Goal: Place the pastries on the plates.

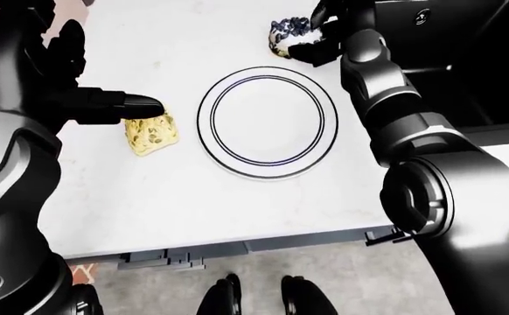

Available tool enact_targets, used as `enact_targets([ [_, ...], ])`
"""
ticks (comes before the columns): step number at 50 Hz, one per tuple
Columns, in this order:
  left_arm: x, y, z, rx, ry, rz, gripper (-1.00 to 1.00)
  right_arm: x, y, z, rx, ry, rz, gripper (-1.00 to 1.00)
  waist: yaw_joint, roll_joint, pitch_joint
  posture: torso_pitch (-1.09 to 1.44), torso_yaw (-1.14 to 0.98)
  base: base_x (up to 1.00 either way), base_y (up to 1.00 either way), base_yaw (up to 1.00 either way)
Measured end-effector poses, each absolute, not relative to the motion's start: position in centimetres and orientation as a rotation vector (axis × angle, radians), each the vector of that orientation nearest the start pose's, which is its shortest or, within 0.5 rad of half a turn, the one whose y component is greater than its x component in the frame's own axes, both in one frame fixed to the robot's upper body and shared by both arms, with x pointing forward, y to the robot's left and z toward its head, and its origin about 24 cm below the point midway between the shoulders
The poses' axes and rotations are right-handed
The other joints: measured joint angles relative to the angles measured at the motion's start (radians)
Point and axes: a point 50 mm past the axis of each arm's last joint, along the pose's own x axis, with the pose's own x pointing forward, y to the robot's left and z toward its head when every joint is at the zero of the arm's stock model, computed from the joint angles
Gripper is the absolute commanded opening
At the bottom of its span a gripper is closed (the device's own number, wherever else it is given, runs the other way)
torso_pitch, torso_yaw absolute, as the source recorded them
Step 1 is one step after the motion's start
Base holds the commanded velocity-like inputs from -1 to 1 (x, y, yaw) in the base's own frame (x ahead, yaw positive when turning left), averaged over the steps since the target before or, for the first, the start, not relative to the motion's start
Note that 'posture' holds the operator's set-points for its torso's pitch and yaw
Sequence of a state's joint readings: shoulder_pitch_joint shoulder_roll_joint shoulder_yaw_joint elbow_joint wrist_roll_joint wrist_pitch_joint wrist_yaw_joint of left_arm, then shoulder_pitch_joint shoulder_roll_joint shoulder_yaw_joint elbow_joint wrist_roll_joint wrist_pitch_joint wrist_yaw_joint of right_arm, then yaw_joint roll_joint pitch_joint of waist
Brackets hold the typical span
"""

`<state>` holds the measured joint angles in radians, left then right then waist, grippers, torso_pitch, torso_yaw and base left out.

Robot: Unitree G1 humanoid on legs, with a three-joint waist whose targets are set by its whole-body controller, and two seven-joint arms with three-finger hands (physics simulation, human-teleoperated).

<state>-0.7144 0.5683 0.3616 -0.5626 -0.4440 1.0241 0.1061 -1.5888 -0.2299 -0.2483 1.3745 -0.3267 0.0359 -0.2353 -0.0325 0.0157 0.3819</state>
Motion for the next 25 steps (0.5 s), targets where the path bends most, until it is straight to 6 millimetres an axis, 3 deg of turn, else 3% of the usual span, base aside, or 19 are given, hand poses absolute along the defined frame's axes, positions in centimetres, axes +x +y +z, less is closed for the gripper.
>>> enact_targets([
  [25, 26.4, 22.3, 30.4, 0.125, -0.347, 0.099, 1.0, 42.8, -13.0, 32.6, -0.331, -0.302, -0.224, -1.0, -0.003, 0.012, 0.03, 0.55, 0.0, 0.0, 0.0, 0.0],
])
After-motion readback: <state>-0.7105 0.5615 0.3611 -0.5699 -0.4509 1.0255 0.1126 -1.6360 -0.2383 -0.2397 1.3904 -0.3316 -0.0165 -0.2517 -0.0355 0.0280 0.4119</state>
